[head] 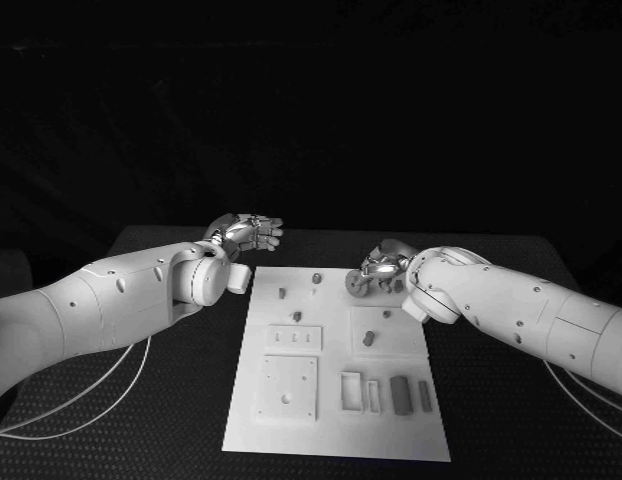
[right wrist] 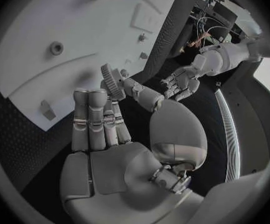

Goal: Assemble the parts on the task board

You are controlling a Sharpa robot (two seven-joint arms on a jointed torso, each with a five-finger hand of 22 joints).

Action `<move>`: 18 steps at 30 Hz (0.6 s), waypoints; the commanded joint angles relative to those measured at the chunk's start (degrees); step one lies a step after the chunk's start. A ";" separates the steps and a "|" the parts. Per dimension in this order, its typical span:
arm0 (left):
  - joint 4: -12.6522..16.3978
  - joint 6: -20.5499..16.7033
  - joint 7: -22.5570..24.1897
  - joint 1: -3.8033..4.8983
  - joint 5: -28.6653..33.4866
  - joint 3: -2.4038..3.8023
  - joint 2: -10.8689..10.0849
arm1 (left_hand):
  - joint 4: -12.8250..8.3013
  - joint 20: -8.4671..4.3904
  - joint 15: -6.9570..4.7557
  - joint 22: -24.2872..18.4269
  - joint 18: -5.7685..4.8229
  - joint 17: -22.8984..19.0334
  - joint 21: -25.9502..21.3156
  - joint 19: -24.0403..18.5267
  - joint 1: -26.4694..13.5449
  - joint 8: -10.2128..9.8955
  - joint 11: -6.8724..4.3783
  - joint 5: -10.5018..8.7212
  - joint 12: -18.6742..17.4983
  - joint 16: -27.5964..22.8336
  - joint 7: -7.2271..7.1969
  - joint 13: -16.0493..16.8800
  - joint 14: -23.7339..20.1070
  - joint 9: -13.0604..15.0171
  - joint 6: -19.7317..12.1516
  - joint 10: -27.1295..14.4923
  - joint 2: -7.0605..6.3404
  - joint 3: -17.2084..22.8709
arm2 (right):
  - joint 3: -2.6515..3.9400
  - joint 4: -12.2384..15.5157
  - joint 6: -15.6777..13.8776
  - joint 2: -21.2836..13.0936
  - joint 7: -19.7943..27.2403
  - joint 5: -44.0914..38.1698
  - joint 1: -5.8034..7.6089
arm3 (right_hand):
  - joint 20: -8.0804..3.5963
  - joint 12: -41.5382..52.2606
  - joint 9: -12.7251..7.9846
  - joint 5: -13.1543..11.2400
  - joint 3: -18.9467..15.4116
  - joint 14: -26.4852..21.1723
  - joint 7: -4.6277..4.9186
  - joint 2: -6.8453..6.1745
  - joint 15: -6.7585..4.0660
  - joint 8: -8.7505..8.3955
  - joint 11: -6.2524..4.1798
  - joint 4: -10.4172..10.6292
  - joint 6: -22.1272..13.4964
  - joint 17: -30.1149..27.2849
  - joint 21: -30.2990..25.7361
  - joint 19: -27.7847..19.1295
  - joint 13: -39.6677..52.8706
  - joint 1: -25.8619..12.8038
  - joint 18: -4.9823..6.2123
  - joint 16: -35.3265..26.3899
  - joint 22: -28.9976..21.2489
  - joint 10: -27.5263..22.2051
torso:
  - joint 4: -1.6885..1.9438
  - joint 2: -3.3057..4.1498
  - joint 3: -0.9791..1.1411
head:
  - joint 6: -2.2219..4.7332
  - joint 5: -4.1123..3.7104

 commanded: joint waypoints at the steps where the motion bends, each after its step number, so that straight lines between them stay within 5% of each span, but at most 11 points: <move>1: 0.26 0.87 0.40 0.04 -0.09 0.05 0.19 | -0.35 0.13 0.04 1.08 0.56 0.06 0.23 -0.36 -0.34 -0.19 0.32 -0.32 -0.34 -0.21 0.13 0.07 -0.21 -0.01 -0.35 -0.28 0.18 0.04 | 0.02 -2.19 3.35 1.32 -0.01 3.27 -0.03 | 0.10 -0.20 0.72 0.19 -0.12 -0.45 0.11 2.10 0.12 0.58 0.17 -0.32 -0.43 0.06 0.34 -0.50 -0.07 1.25 3.17 0.23 0.79 -0.21 | -0.01 -0.01 0.03 | 0.00 -0.05; 11: 0.40 0.96 0.36 0.04 -0.09 0.05 0.40 | -0.35 0.13 0.04 1.08 0.56 0.07 0.24 -0.36 -0.35 -0.20 0.33 -0.32 -0.38 -0.22 0.13 0.06 -0.21 -0.02 -0.38 -0.34 0.19 0.04 | -0.01 -5.70 4.69 3.25 0.28 4.93 -0.42 | 0.19 -0.49 0.68 0.22 -0.50 -0.59 0.28 2.64 0.26 0.37 0.33 -0.67 -0.82 0.05 0.45 -0.67 -0.07 0.95 3.17 0.30 0.78 -0.60 | 0.01 -0.04 0.04 | -0.14 0.12; 18: 0.35 0.97 0.33 0.04 -0.09 0.05 0.45 | -0.35 0.14 0.05 1.08 0.56 0.07 0.25 -0.36 -0.38 -0.20 0.34 -0.33 -0.40 -0.23 0.14 0.05 -0.22 -0.02 -0.40 -0.37 0.18 0.03 | -0.12 -6.87 5.72 3.90 -0.20 4.42 -0.53 | 0.45 -2.02 0.13 0.35 -2.39 -1.11 1.27 2.38 1.23 -0.94 1.31 -1.26 -3.07 0.04 0.65 -1.25 -0.54 0.11 3.17 0.48 0.82 -3.19 | -0.03 0.00 0.02 | -0.12 0.15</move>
